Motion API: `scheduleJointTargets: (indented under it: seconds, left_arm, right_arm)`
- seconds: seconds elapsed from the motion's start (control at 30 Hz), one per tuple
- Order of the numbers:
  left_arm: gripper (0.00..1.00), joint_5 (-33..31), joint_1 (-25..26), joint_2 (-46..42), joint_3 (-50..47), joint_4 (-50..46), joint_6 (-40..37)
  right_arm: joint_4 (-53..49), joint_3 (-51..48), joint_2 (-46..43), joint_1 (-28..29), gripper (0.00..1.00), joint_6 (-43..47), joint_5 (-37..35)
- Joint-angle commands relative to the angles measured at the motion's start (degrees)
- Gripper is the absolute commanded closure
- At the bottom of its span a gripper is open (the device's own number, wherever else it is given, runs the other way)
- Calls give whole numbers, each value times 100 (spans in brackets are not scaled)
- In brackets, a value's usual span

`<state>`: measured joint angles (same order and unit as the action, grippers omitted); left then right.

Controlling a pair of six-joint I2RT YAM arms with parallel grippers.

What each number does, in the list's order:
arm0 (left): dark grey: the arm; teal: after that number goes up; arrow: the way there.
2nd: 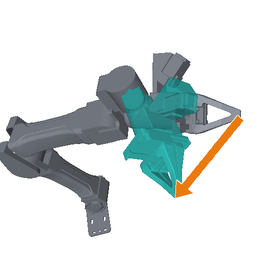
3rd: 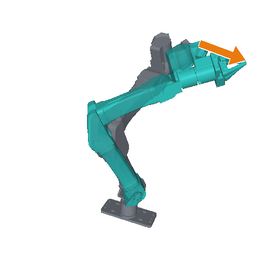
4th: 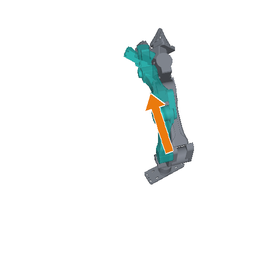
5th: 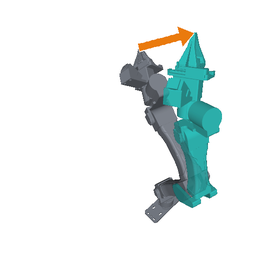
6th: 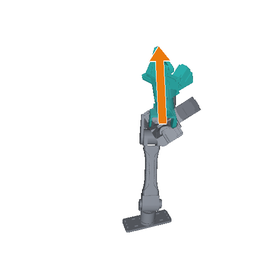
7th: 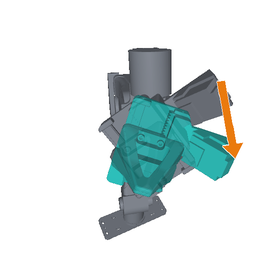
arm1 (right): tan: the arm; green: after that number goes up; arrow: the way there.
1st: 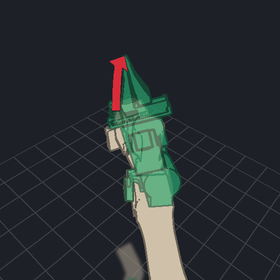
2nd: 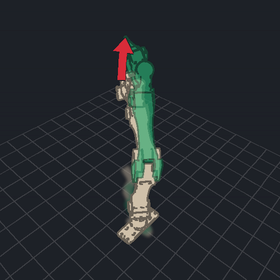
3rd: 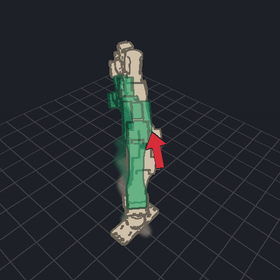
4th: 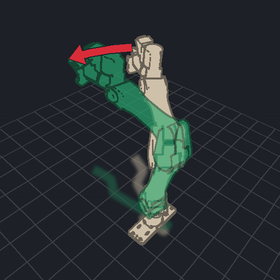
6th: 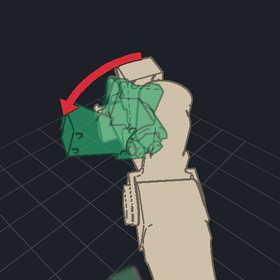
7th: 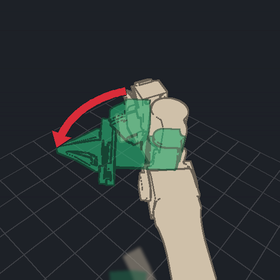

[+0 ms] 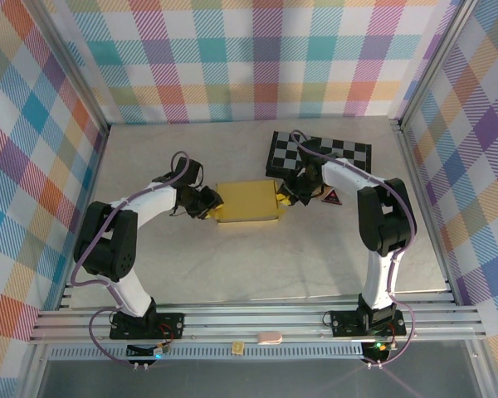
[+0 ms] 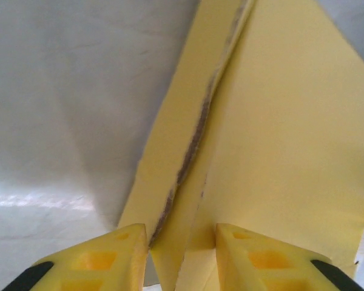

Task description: Fold the paper box

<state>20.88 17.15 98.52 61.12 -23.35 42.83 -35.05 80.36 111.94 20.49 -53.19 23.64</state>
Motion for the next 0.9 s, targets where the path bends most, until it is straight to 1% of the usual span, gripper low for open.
scheduleJointTargets:
  seconds: [0.0, 0.1, 0.2, 0.3, 0.37, 0.47, 0.57, 0.67, 0.73, 0.87]
  left_arm:
    - [63, -301, -15, -62, 133, -870, -377]
    - [61, -372, -18, 16, 332, -1116, -579]
    - [59, -266, -14, 25, 419, -1097, -673]
    - [59, -283, -18, 65, 542, -1231, -760]
    - [59, -350, -17, 93, 617, -1349, -835]
    - [59, -401, -18, 49, 620, -1335, -923]
    - [60, -313, -18, 80, 629, -1256, -980]
    - [61, -218, -16, 166, 581, -1160, -956]
    - [62, -202, -18, 185, 526, -1111, -940]
    - [62, -190, -18, 214, 416, -1036, -935]
  right_arm:
    - [-361, 33, 47, 14, 86, 311, -192]
    - [-428, 80, 41, 13, 85, 387, -208]
    - [-545, 181, -35, 18, 81, 545, -311]
    - [-661, 286, -102, 14, 72, 813, -351]
    - [-657, 307, -143, 25, 65, 992, -222]
    - [-571, 288, -211, 85, 58, 1240, -33]
    - [-330, 184, -304, 143, 53, 1371, 247]
    - [-295, 194, -193, 220, 50, 1471, 517]
    - [-426, 253, -74, 286, 51, 1579, 483]
    - [-339, 164, 114, 358, 50, 1616, 592]
